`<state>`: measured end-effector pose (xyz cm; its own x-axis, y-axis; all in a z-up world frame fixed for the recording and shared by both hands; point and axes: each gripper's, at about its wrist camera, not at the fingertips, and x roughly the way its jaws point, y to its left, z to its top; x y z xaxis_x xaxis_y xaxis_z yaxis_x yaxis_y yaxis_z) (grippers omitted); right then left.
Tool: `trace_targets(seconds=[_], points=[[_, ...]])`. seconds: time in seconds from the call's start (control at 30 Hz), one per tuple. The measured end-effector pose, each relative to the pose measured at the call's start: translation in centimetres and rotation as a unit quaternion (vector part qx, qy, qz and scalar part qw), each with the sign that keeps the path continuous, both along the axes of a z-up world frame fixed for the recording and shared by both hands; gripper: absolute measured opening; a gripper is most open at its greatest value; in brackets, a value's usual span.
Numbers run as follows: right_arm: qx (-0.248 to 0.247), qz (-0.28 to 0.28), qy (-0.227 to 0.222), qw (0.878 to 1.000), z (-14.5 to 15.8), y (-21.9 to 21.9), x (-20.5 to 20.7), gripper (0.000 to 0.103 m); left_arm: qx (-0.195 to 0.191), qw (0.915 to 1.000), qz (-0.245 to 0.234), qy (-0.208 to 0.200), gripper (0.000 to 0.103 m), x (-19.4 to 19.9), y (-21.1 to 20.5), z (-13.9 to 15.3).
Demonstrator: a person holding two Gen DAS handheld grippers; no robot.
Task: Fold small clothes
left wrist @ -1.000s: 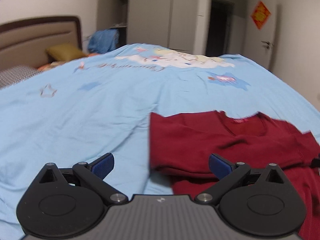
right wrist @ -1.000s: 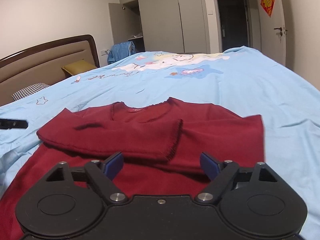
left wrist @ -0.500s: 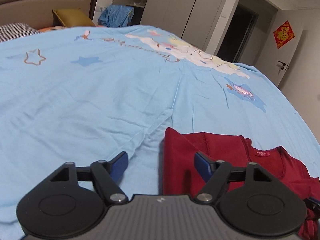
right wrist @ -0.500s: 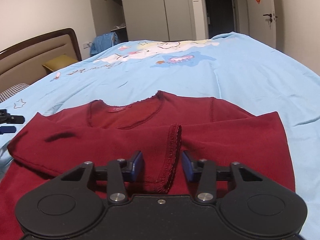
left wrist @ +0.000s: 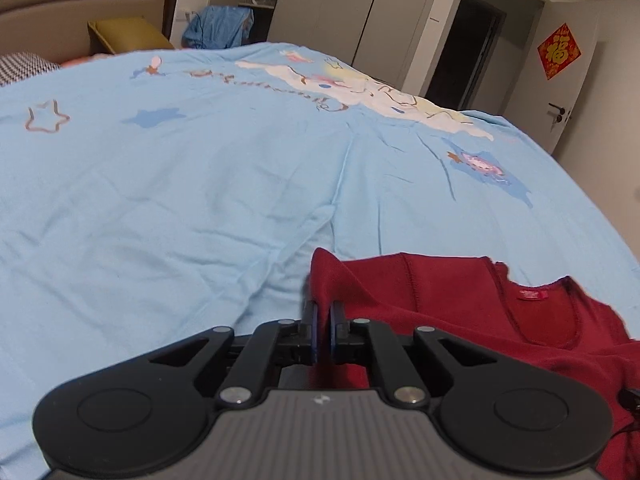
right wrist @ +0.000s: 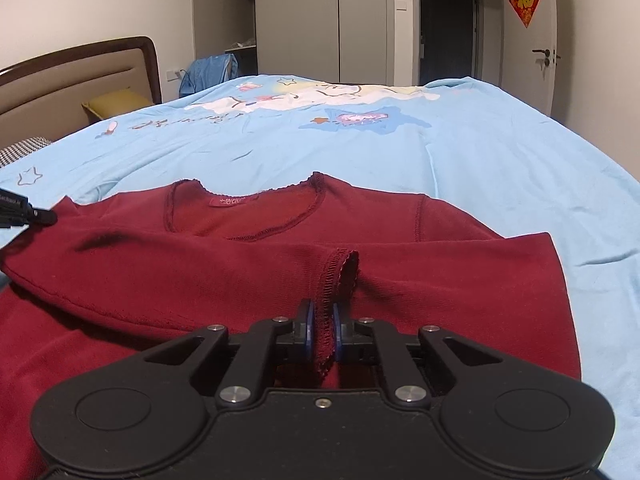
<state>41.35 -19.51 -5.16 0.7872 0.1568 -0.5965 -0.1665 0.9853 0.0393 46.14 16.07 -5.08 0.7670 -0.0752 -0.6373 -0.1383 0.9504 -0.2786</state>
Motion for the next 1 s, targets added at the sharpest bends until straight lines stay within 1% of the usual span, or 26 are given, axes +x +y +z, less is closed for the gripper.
trace_targets(seconds=[0.03, 0.07, 0.1, 0.13, 0.17, 0.2, 0.23, 0.3, 0.4, 0.43, 0.53, 0.6, 0.67, 0.77, 0.83, 0.87, 0.9, 0.93, 0.97, 1.0], points=[[0.005, -0.001, 0.001, 1.0, 0.1, -0.1, 0.1, 0.01, -0.005, 1.0, 0.001, -0.002, 0.012, -0.3, 0.3, 0.2], [0.009, 0.001, 0.003, 1.0, 0.1, -0.2, 0.1, 0.01, -0.005, 1.0, 0.003, -0.004, 0.021, -0.7, 0.4, 0.4], [0.011, 0.001, 0.004, 1.0, 0.1, -0.3, 0.2, 0.01, -0.001, 1.0, 0.004, -0.007, 0.035, -1.2, 0.6, 0.7], [0.013, 0.002, 0.005, 1.0, 0.2, -0.3, 0.3, 0.011, 0.004, 0.9999, 0.004, -0.013, 0.041, -1.8, 0.6, 1.0], [0.015, 0.002, 0.006, 1.0, 0.2, -0.4, 0.3, 0.012, 0.012, 0.9997, 0.004, -0.02, 0.053, -2.5, 0.6, 1.4], [0.017, 0.002, 0.007, 1.0, 0.2, -0.5, 0.3, 0.013, 0.022, 0.9994, 0.003, -0.027, 0.06, -3.4, 0.5, 1.7], [0.018, 0.002, 0.007, 1.0, 0.2, -0.4, 0.3, 0.015, 0.031, 0.9989, 0.001, -0.035, 0.062, -4.4, 0.5, 2.0], [0.02, 0.001, 0.007, 1.0, 0.2, -0.5, 0.3, 0.018, 0.049, 0.9976, -0.007, -0.049, 0.076, -6.4, 0.1, 2.4], [0.021, 0.003, 0.006, 1.0, 0.1, -0.4, 0.2, 0.021, 0.082, 0.9939, -0.025, -0.07, 0.087, -9.6, -0.8, 2.5], [0.02, 0.004, 0.005, 1.0, 0.1, -0.4, 0.1, 0.021, 0.091, 0.9927, -0.03, -0.074, 0.087, -10.6, -1.1, 2.2], [0.017, 0.004, 0.003, 1.0, 0.1, -0.3, 0.0, 0.021, 0.122, 0.9893, -0.05, -0.064, 0.085, -12.2, -2.0, 0.9], [0.016, 0.003, 0.003, 1.0, 0.1, -0.4, -0.1, 0.021, 0.138, 0.9874, -0.059, -0.049, 0.076, -12.5, -2.4, 0.0], [0.015, 0.003, 0.004, 1.0, 0.1, -0.3, -0.1, 0.021, 0.139, 0.9872, -0.067, -0.039, 0.073, -12.2, -2.7, -0.7], [0.013, 0.004, 0.004, 1.0, 0.1, -0.3, 0.0, 0.021, 0.154, 0.9841, -0.071, -0.052, 0.072, -11.7, -3.5, -0.9], [0.012, 0.004, 0.005, 1.0, 0.0, -0.3, 0.0, 0.021, 0.165, 0.9817, -0.072, -0.063, 0.068, -11.2, -4.1, -0.8], [0.011, 0.004, 0.005, 1.0, 0.0, -0.3, 0.0, 0.021, 0.169, 0.9808, -0.072, -0.066, 0.063, -10.9, -4.3, -0.8], [0.012, 0.003, 0.006, 1.0, -0.1, -0.2, 0.1, 0.021, 0.172, 0.9802, -0.071, -0.069, 0.054, -10.6, -4.5, -0.8], [0.012, 0.003, 0.006, 1.0, -0.1, -0.2, 0.1, 0.021, 0.174, 0.9796, -0.071, -0.071, 0.049, -10.4, -4.7, -0.7], [0.013, 0.003, 0.006, 1.0, -0.1, -0.3, 0.1, 0.021, 0.179, 0.9786, -0.071, -0.073, 0.039, -10.2, -4.9, -0.7], [0.012, 0.004, 0.006, 1.0, -0.1, -0.3, 0.1, 0.021, 0.188, 0.9767, -0.072, -0.073, 0.034, -10.1, -5.2, -0.7]])
